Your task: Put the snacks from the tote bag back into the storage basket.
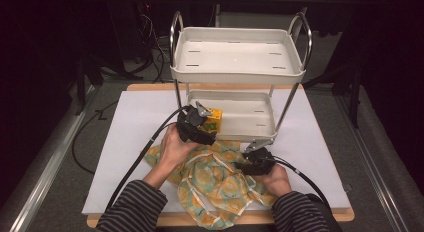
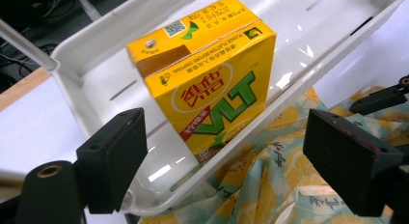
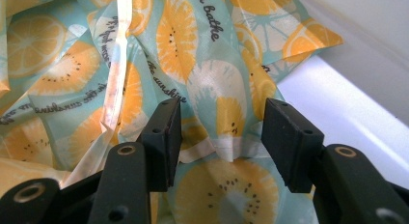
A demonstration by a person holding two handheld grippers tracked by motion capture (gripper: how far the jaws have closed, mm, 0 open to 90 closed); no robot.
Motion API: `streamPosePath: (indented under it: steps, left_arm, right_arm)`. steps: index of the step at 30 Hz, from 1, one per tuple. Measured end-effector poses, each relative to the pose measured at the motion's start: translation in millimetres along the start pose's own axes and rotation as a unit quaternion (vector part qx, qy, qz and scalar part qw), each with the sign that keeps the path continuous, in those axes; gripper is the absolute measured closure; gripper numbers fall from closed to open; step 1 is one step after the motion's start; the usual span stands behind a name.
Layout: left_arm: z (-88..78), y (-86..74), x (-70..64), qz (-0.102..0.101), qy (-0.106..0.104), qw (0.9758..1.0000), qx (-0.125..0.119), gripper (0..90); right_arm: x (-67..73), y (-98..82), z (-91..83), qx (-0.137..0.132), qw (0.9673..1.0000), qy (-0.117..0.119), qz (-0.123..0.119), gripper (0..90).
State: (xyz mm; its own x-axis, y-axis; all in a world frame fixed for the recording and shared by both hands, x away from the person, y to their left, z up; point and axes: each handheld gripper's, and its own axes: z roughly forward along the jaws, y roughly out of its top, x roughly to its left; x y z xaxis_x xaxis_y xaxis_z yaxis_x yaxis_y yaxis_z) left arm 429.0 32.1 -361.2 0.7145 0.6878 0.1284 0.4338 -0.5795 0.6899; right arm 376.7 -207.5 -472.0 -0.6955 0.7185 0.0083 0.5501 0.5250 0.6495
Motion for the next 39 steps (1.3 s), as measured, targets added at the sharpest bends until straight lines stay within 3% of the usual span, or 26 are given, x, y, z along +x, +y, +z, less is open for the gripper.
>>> streamPosePath:
  steps: [12, 15, 18, 30, 39]
  left_arm:
    - [-19.0, -12.8, 9.4, -0.021, -0.013, 0.9993, -0.027, 16.6]
    - [-30.2, -16.9, 14.6, -0.049, -0.033, 0.9968, -0.053, 16.6]
    - [-36.9, -21.2, 15.9, -0.054, -0.031, 0.9961, -0.063, 16.8]
    - [-49.0, -38.9, 21.6, -0.063, -0.03, 0.9957, -0.062, 16.9]
    - [-61.6, -65.3, 29.7, -0.091, -0.025, 0.9928, -0.073, 17.2]
  right_arm:
    - [0.1, 0.1, 0.2, -0.001, 1.0, -0.001, 0.0, 49.7]
    - [0.6, 0.2, 0.1, 0.0, 1.0, -0.002, 0.002, 49.7]
    - [0.2, 0.1, 0.1, 0.0, 1.0, -0.002, 0.0, 49.6]
    - [0.6, 0.2, 0.2, -0.001, 1.0, -0.003, 0.002, 49.6]
    - [1.1, 0.8, 0.3, 0.001, 1.0, -0.004, 0.007, 49.6]
